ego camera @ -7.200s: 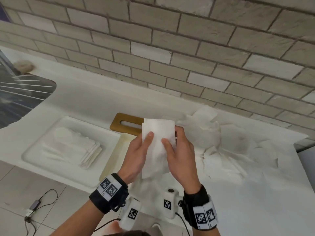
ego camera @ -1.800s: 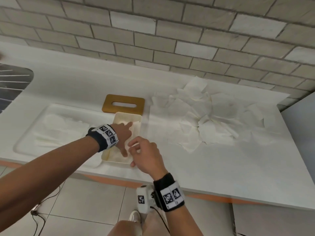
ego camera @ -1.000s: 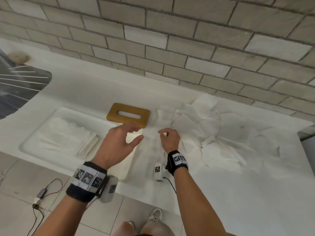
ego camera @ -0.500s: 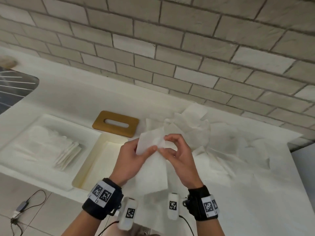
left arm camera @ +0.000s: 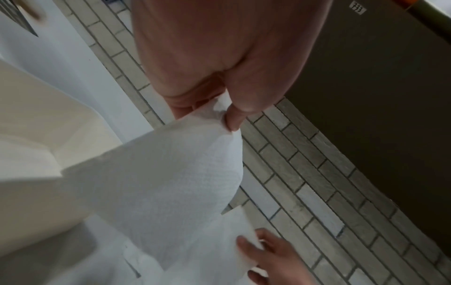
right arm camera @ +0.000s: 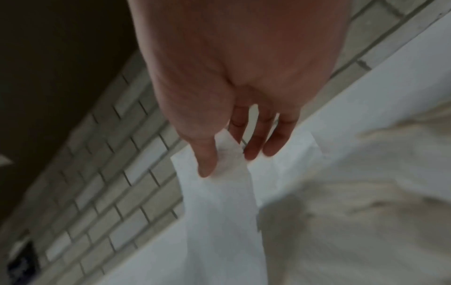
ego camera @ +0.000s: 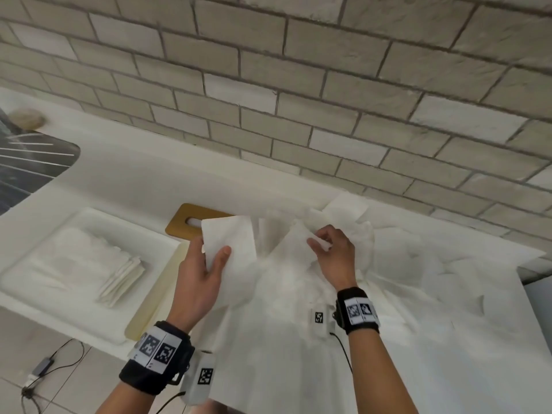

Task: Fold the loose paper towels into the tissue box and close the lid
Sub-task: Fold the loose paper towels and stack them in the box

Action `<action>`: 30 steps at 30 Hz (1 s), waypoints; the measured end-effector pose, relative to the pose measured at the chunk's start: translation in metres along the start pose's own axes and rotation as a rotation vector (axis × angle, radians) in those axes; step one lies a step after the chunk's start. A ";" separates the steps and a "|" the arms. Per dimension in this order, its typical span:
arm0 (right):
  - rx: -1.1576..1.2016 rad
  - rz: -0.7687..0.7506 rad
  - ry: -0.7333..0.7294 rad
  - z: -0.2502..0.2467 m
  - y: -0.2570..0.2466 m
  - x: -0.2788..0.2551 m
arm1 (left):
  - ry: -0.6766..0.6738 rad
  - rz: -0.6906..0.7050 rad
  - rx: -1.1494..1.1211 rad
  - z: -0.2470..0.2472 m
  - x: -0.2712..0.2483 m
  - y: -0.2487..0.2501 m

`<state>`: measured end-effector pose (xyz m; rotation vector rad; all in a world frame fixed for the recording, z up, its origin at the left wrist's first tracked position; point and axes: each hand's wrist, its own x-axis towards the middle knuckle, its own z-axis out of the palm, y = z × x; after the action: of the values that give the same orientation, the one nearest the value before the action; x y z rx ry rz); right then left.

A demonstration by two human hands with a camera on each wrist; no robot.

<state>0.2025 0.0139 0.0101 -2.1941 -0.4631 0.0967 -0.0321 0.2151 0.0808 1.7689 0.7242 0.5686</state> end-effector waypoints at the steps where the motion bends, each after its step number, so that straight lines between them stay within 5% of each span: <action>1: 0.083 -0.035 -0.014 -0.013 -0.013 -0.010 | -0.006 0.006 -0.006 0.001 0.003 0.002; 8: 0.110 -0.267 -0.568 -0.117 -0.123 -0.078 | -0.183 0.096 -0.057 0.025 0.019 0.024; 13: 0.115 -0.407 -0.351 -0.104 -0.141 -0.072 | -0.454 -0.015 -0.264 0.044 0.008 0.041; 16: 0.166 -0.317 -0.400 -0.085 -0.129 -0.059 | -0.542 -0.139 -0.421 0.046 0.000 0.045; 24: 0.559 -0.080 -0.604 -0.065 -0.134 -0.056 | -0.529 -0.261 -0.586 0.015 -0.005 0.035; 30: 0.428 -0.113 -0.576 -0.033 -0.154 -0.065 | -0.480 -0.313 -0.450 -0.025 -0.006 0.023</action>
<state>0.1046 0.0510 0.1447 -1.6910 -0.8001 0.7121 -0.0488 0.2224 0.1095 1.2670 0.4734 0.0705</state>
